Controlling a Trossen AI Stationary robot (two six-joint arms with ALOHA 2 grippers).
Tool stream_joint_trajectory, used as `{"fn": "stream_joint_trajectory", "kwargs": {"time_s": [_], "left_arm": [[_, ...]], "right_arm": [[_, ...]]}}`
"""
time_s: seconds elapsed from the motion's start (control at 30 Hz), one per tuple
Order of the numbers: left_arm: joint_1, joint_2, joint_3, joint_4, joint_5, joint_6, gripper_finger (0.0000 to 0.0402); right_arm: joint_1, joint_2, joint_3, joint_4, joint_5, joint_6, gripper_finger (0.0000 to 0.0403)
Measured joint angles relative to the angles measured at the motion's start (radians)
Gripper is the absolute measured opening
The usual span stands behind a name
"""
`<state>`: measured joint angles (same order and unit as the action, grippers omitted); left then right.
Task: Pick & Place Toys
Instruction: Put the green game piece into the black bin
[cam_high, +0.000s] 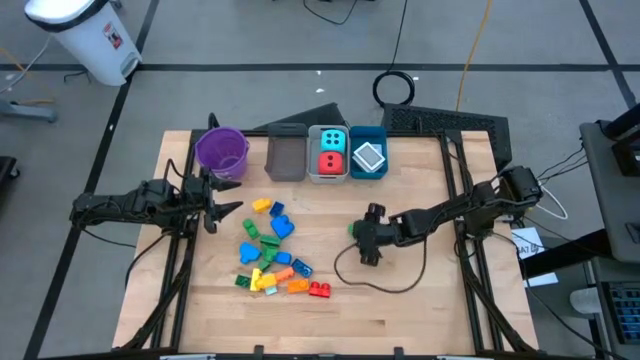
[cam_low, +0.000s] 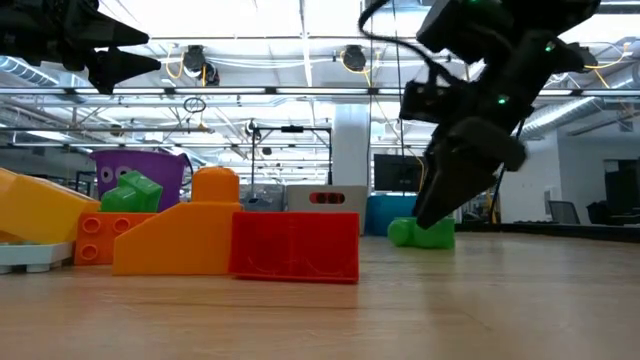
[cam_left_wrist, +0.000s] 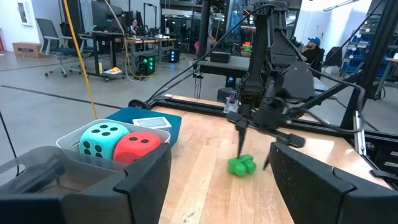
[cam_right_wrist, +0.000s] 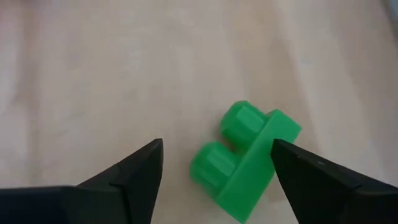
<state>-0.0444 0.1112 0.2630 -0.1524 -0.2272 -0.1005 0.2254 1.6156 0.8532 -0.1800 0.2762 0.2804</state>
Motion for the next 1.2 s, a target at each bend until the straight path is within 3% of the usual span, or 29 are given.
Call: {"fn": "stream_joint_trajectory", "kwargs": {"time_s": [0.17,0.3,0.5,0.7,1.07,1.2], "left_arm": [[0.000,0.000,0.000,0.000,0.000,0.000,0.0273],[0.000,0.000,0.000,0.000,0.000,0.000,0.0273],[0.000,0.000,0.000,0.000,0.000,-0.001,0.0274],[0.000,0.000,0.000,0.000,0.000,-0.002,0.0274],[0.000,0.000,0.000,-0.001,0.000,-0.006,0.0274],[0.000,0.000,0.000,-0.001,0.000,-0.006,0.0274]], "right_arm": [[0.040,-0.005,-0.001,-0.006,-0.022,-0.176,0.0267],[0.071,-0.004,-0.002,0.021,-0.024,-0.221,0.0267],[0.086,-0.038,-0.003,0.048,-0.010,-0.208,0.0265],[0.082,-0.044,-0.002,0.041,0.007,-0.088,0.0267],[0.049,0.051,-0.002,0.040,0.005,-0.019,0.0264],[0.034,0.054,-0.002,0.031,-0.042,0.002,0.0250]]}}
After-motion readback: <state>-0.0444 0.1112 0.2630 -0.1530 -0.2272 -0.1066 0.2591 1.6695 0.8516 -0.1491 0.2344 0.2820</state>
